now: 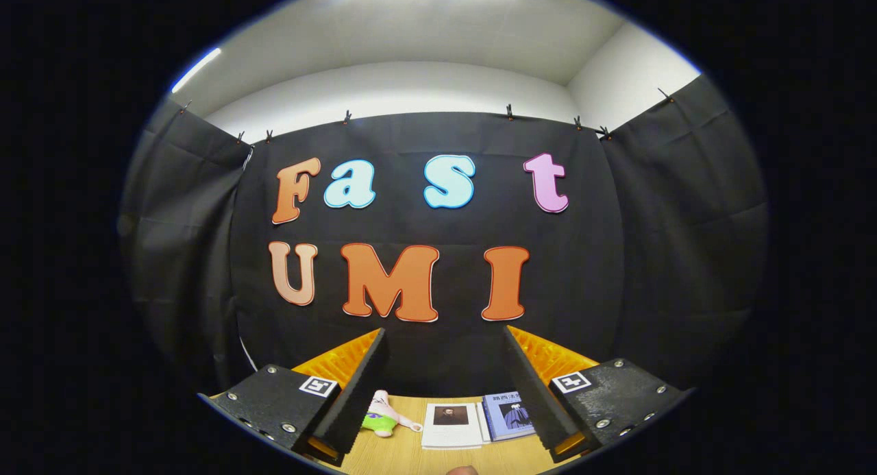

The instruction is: Open the storage box then place both shoes into the box .Put the left shoe in first, then the right shoe, with the right side of both shoes facing outward in a uniform manner.

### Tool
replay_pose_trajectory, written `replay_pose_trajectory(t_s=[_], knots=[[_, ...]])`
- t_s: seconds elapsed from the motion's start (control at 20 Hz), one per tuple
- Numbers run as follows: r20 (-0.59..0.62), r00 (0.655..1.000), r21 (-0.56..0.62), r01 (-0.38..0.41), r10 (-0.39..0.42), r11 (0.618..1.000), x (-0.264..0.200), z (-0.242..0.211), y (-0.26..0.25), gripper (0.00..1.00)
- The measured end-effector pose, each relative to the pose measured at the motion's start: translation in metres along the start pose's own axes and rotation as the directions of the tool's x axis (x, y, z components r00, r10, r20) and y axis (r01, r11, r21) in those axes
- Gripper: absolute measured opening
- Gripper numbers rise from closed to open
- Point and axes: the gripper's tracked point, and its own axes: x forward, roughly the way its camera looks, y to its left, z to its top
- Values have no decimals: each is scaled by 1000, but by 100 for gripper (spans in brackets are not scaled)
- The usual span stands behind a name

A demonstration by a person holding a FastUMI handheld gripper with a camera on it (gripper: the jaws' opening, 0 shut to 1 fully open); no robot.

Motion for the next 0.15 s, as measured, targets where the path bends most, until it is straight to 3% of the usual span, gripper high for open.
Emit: replay_pose_trajectory(t_s=[0.15], knots=[[23, 1000, -33, 6, -5, 999, 1, 3, 0, 98]])
